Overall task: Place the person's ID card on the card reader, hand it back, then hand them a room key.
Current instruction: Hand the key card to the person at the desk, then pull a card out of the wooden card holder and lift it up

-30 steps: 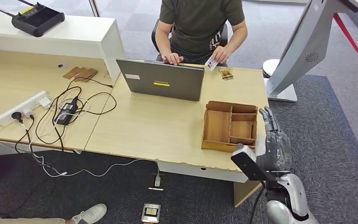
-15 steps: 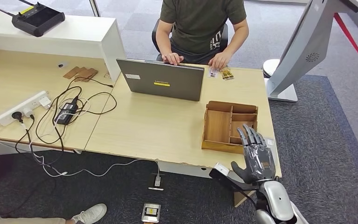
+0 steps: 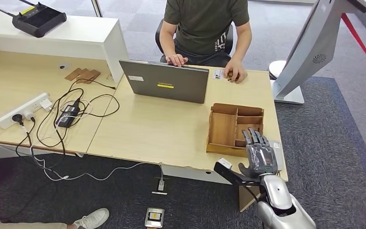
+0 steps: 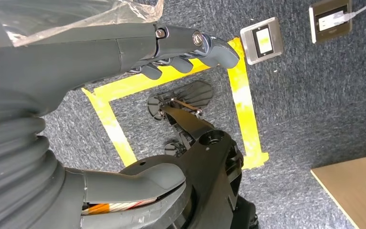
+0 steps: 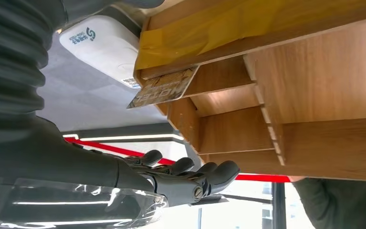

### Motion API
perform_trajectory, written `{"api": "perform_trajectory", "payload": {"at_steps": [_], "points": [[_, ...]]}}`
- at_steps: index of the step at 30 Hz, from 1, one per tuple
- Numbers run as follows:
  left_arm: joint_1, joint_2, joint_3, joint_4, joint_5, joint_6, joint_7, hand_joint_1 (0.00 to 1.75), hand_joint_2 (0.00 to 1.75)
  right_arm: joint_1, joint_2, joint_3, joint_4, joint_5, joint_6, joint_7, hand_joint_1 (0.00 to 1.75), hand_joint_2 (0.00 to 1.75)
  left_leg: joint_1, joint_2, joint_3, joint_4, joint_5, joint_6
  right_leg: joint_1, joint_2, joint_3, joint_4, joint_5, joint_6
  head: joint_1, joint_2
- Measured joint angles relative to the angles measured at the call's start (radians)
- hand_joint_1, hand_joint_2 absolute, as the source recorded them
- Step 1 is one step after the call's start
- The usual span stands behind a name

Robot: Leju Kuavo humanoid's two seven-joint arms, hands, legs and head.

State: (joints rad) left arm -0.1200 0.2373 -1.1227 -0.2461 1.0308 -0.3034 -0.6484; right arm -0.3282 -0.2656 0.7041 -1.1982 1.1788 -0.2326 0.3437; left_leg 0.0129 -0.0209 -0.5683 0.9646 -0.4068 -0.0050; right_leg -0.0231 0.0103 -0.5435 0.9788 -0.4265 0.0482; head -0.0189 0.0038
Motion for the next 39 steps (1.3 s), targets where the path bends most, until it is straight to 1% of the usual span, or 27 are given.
{"api": "perform_trajectory", "payload": {"at_steps": [12, 23, 39], "points": [[-0.002, 0.0, 0.0, 0.0, -0.009, 0.0, 0.011, 0.0, 1.75, -0.027, -0.015, -0.001, 0.053, 0.008, -0.012, 0.067, 0.0, 1.75, 0.0, 0.0, 0.0, 0.0, 0.0, 0.0, 0.0, 0.0, 0.0, 0.0, 0.0, 0.0, 0.0, 0.0], [-0.004, 0.0, 0.0, 0.0, -0.007, 0.003, 0.012, 0.0, 1.75, -0.028, -0.034, 0.0, 0.066, -0.008, -0.023, 0.074, 0.0, 1.75, 0.0, 0.0, 0.0, 0.0, 0.0, 0.0, 0.0, 0.0, 0.0, 0.0, 0.0, 0.0, 0.0, 0.0], [-0.004, 0.0, 0.0, 0.0, -0.004, 0.003, 0.01, 0.0, 1.75, -0.04, -0.035, 0.014, 0.066, -0.017, -0.021, 0.073, 0.0, 1.75, 0.0, 0.0, 0.0, 0.0, 0.0, 0.0, 0.0, 0.0, 0.0, 0.0, 0.0, 0.0, 0.0, 0.0]]}}
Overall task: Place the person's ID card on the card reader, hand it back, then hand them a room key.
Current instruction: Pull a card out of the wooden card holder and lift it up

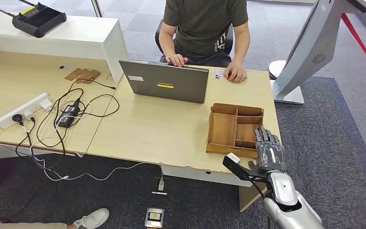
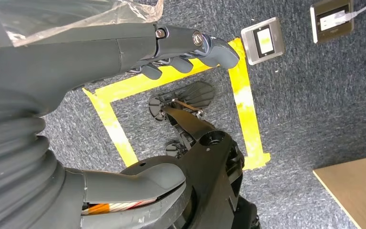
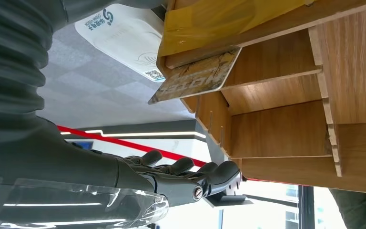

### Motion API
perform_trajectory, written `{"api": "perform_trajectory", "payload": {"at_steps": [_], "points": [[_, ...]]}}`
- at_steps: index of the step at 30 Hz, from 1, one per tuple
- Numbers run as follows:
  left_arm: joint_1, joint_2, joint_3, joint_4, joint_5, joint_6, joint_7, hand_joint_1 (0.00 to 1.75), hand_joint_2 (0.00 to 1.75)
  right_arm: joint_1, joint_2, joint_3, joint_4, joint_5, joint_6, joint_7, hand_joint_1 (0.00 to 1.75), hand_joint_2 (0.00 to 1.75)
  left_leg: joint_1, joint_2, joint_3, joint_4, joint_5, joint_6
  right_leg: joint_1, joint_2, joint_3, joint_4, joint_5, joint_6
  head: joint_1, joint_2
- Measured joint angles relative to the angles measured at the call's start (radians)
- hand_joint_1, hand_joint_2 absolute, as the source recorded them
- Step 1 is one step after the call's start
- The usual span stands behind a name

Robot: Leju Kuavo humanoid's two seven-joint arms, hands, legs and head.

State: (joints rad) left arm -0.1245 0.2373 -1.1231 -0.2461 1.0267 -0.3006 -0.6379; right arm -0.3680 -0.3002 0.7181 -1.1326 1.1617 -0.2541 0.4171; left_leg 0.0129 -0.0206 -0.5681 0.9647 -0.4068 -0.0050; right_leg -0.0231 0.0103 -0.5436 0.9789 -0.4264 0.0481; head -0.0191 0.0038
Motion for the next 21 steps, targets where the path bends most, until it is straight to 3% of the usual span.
{"api": "perform_trajectory", "payload": {"at_steps": [8, 9, 13, 15, 21], "points": [[-0.004, 0.0, 0.0, 0.0, -0.008, 0.0, 0.005, 0.0, 1.75, -0.005, 0.0, 0.003, 0.0, -0.005, 0.0, -0.001, 0.0, 1.75, 0.0, 0.0, 0.0, 0.0, 0.0, 0.0, 0.0, 0.0, 0.0, 0.0, 0.0, 0.0, 0.0, 0.0], [-0.005, 0.0, 0.0, 0.0, -0.008, 0.0, 0.005, 0.0, 1.75, -0.005, 0.0, 0.003, 0.0, -0.005, 0.0, -0.001, 0.12, 1.75, 0.0, 0.0, 0.0, 0.0, 0.0, 0.0, 0.0, 0.0, 0.0, 0.0, 0.0, 0.0, 0.0, 0.0], [-0.007, 0.0, -0.001, 0.0, -0.008, -0.001, 0.008, 0.0, 1.75, -0.005, -0.001, 0.003, 0.0, -0.011, 0.008, 0.0, 1.51, 1.75, 0.0, 0.0, 0.0, 0.0, 0.0, 0.0, 0.0, 0.0, 0.0, 0.0, 0.0, 0.0, 0.0, 0.0], [-0.008, 0.0, -0.002, 0.0, -0.007, -0.003, 0.009, 0.0, 1.75, -0.005, -0.002, 0.003, 0.0, -0.015, 0.012, 0.0, 1.67, 1.75, 0.0, 0.0, 0.0, 0.0, 0.0, 0.0, 0.0, 0.0, 0.0, 0.0, 0.0, 0.0, 0.0, 0.0], [-0.012, 0.0, -0.002, 0.0, -0.008, -0.003, 0.011, 0.0, 1.75, -0.005, -0.005, 0.003, 0.0, -0.027, 0.023, 0.0, 1.74, 1.75, 0.0, 0.0, 0.0, 0.0, 0.0, 0.0, 0.0, 0.0, 0.0, 0.0, 0.0, 0.0, 0.0, 0.0]]}}
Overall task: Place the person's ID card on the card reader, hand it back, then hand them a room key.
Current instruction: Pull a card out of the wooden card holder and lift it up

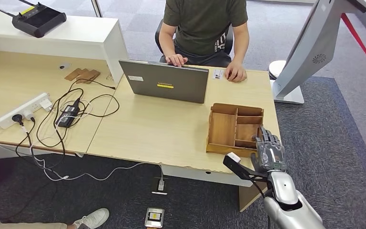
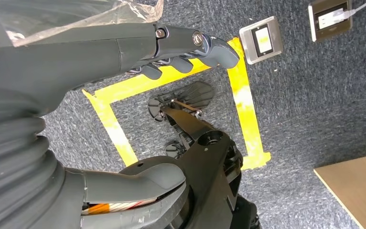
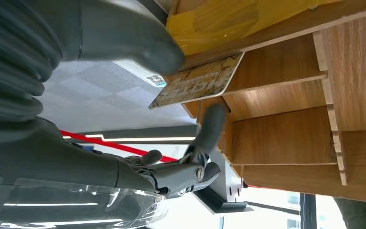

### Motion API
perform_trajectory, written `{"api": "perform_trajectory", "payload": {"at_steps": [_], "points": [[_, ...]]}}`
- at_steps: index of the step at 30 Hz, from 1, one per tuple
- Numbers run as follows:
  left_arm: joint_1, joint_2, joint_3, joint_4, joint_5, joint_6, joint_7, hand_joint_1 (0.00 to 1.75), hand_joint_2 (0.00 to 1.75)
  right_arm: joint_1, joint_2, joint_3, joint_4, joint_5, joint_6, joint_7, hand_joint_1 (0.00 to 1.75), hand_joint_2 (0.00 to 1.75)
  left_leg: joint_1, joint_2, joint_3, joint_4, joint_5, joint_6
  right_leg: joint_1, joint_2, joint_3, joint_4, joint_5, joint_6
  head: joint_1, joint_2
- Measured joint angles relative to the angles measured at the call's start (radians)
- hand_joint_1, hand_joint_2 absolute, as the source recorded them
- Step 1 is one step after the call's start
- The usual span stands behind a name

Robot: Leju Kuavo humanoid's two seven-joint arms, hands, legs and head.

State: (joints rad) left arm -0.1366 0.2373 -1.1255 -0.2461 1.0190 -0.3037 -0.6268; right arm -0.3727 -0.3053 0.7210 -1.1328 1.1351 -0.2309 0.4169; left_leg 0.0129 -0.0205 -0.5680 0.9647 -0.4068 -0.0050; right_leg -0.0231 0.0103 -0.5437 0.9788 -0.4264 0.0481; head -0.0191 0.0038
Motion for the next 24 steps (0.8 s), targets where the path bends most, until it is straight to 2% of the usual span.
{"api": "perform_trajectory", "payload": {"at_steps": [10, 16, 24], "points": [[-0.003, 0.0, -0.001, 0.0, 0.001, -0.002, 0.004, 0.0, 1.75, -0.004, -0.003, 0.0, 0.0, -0.036, 0.011, -0.011, 1.75, 1.75, 0.0, 0.0, 0.0, 0.0, 0.0, 0.0, 0.0, 0.0, 0.0, 0.0, 0.0, 0.0, 0.0, 0.0], [-0.003, 0.0, -0.001, 0.0, 0.002, -0.002, 0.004, 0.0, 1.75, -0.003, -0.008, -0.001, -0.007, -0.043, -0.015, -0.011, 1.75, 1.75, 0.0, 0.0, 0.0, 0.0, 0.0, 0.0, 0.0, 0.0, 0.0, 0.0, 0.0, 0.0, 0.0, 0.0], [-0.002, 0.0, -0.002, 0.0, 0.003, -0.002, -0.002, 0.0, 1.75, -0.005, -0.033, -0.035, -0.142, -0.047, -0.061, 0.0, 1.75, 1.75, 0.0, 0.0, 0.0, 0.0, 0.0, 0.0, 0.0, 0.0, 0.0, 0.0, 0.0, 0.0, 0.0, 0.0]]}}
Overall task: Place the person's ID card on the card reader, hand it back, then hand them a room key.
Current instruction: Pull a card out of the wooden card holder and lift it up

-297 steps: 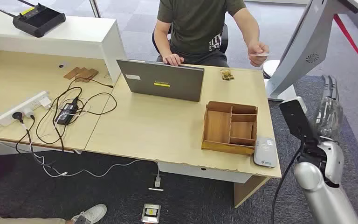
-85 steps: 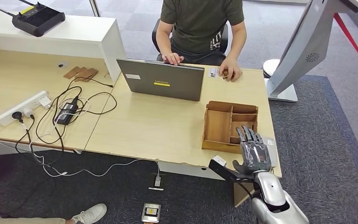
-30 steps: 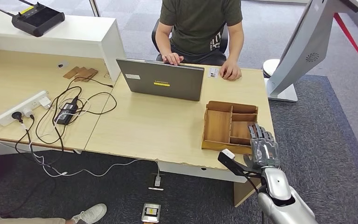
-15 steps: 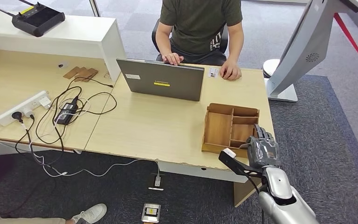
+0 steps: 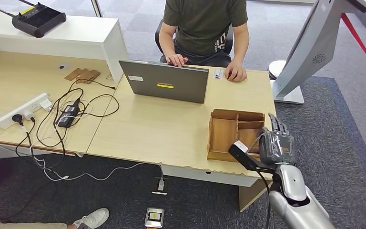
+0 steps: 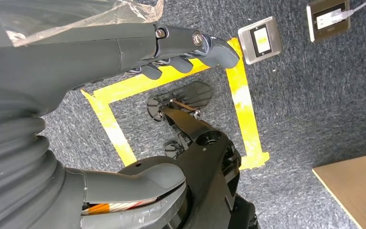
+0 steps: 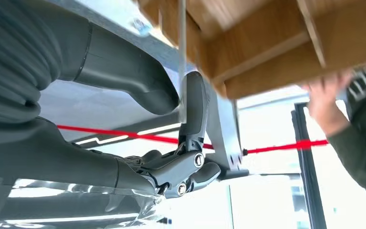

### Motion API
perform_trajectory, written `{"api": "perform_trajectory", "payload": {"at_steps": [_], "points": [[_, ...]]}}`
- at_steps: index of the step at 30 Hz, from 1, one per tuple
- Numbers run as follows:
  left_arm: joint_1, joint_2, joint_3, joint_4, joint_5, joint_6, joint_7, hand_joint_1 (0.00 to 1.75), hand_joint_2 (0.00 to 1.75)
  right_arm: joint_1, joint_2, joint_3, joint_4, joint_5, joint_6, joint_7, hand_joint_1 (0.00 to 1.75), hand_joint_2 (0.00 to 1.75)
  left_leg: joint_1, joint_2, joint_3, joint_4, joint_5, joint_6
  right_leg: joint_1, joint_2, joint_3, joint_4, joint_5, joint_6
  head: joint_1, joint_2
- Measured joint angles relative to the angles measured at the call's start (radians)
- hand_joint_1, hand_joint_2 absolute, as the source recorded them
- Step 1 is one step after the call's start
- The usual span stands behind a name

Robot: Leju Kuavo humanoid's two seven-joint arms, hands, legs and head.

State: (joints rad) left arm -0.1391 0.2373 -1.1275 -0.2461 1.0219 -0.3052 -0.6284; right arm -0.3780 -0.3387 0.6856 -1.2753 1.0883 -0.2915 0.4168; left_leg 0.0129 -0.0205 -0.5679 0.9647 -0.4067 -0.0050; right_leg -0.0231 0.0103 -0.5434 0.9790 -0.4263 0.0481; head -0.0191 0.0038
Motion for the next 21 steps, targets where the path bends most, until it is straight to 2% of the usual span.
{"api": "perform_trajectory", "payload": {"at_steps": [5, 9, 15, 21], "points": [[-0.002, 0.0, -0.003, 0.0, -0.006, -0.001, 0.001, 0.0, 1.75, -0.02, -0.003, -0.018, -0.102, 0.007, 0.012, -0.003, 1.75, 1.75, 0.0, 0.0, 0.0, 0.0, 0.0, 0.0, 0.0, 0.0, 0.0, 0.0, 0.0, 0.0, 0.0, 0.0], [-0.011, 0.0, -0.005, 0.0, -0.021, -0.009, 0.016, 0.0, 1.75, -0.061, 0.005, -0.019, -0.157, -0.018, 0.076, -0.02, 1.75, 1.75, 0.0, 0.0, 0.0, 0.0, 0.001, -0.001, 0.0, 0.0, 0.0, 0.0, 0.001, 0.0, 0.0, 0.0], [-0.039, -0.002, -0.015, 0.0, -0.049, -0.026, 0.044, 0.0, 1.75, -0.164, 0.035, -0.01, -0.168, -0.082, 0.179, -0.024, 1.75, 1.75, 0.0, 0.0, -0.001, 0.0, 0.002, -0.001, 0.0, 0.0, 0.0, 0.001, 0.002, 0.0, 0.0, 0.0], [-0.063, -0.01, -0.023, 0.0, -0.065, -0.048, 0.067, 0.0, 1.75, -0.262, 0.069, 0.0, -0.146, -0.143, 0.215, -0.014, 1.75, 1.75, 0.0, 0.0, -0.001, 0.0, 0.003, 0.0, 0.0, 0.0, -0.001, 0.001, 0.004, 0.0, 0.0, 0.0]]}}
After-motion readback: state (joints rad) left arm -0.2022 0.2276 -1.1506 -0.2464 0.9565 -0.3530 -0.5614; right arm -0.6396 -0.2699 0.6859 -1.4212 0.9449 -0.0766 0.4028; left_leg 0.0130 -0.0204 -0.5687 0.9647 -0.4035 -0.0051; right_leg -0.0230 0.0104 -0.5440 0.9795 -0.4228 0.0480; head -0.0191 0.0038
